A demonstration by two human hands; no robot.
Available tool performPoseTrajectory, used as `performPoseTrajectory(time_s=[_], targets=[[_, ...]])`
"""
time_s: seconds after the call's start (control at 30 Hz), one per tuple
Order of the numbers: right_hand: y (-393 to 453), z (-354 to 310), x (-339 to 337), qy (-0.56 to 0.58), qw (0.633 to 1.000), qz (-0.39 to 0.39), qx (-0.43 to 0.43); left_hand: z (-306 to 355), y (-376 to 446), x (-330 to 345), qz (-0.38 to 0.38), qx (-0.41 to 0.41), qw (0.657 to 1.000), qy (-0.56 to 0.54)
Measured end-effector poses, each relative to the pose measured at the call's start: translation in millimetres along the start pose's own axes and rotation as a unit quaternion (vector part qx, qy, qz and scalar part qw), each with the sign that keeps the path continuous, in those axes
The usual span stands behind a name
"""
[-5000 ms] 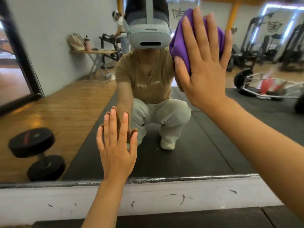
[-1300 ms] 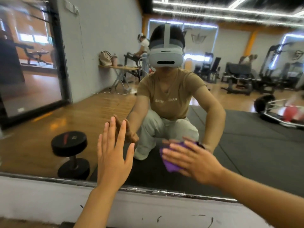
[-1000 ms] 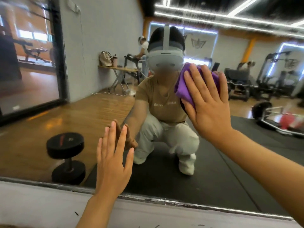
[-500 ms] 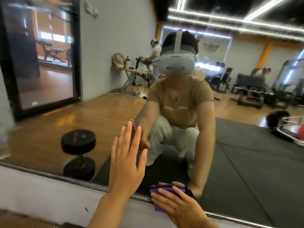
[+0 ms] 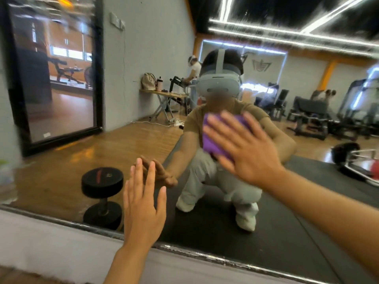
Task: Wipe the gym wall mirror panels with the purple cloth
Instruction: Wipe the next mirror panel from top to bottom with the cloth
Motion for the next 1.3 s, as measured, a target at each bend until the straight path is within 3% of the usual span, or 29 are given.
performPoseTrajectory(time_s=[0.13, 0.23, 0.47, 0.8, 1.03, 1.13, 1.3], targets=[[67.8, 33.5, -19.9, -0.029, 0.985, 0.067, 0.155, -4.8, -1.3, 3.0, 0.012, -0.006, 1.000, -0.004], [71.3, 13.2, -14.2, -0.009, 0.975, 0.094, 0.203, 0.3, -0.4, 6.0, 0.025, -0.009, 0.999, -0.028], [-39.9, -65.3, 29.3, -0.016, 1.000, -0.010, -0.006, -4.0, -1.5, 3.4, 0.016, -0.008, 0.999, -0.042], [-152.1, -118.5, 61.6, -0.026, 0.971, -0.154, -0.182, -1.9, 0.7, -5.1, -0.007, -0.011, 0.997, -0.077], [-152.4, -112.6, 57.4, -0.053, 0.963, -0.179, -0.194, 1.2, 2.2, -9.0, -0.019, -0.012, 0.997, -0.080], [-135.9, -101.5, 52.7, -0.072, 0.966, -0.119, -0.219, 0.6, 2.1, -9.1, -0.020, -0.012, 0.996, -0.087], [-53.1, -53.8, 24.1, -0.064, 0.996, -0.025, -0.057, -11.0, -2.2, -8.3, -0.021, 0.010, 0.997, -0.079]])
Point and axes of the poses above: each hand's wrist, its own y-axis towards the middle knuckle, its own x-axis out of the palm, z = x × y, the point moved 1 cm from there along y, towards the middle knuckle, and after that the axes turned 9 degrees about x, right-handed, at the moved point
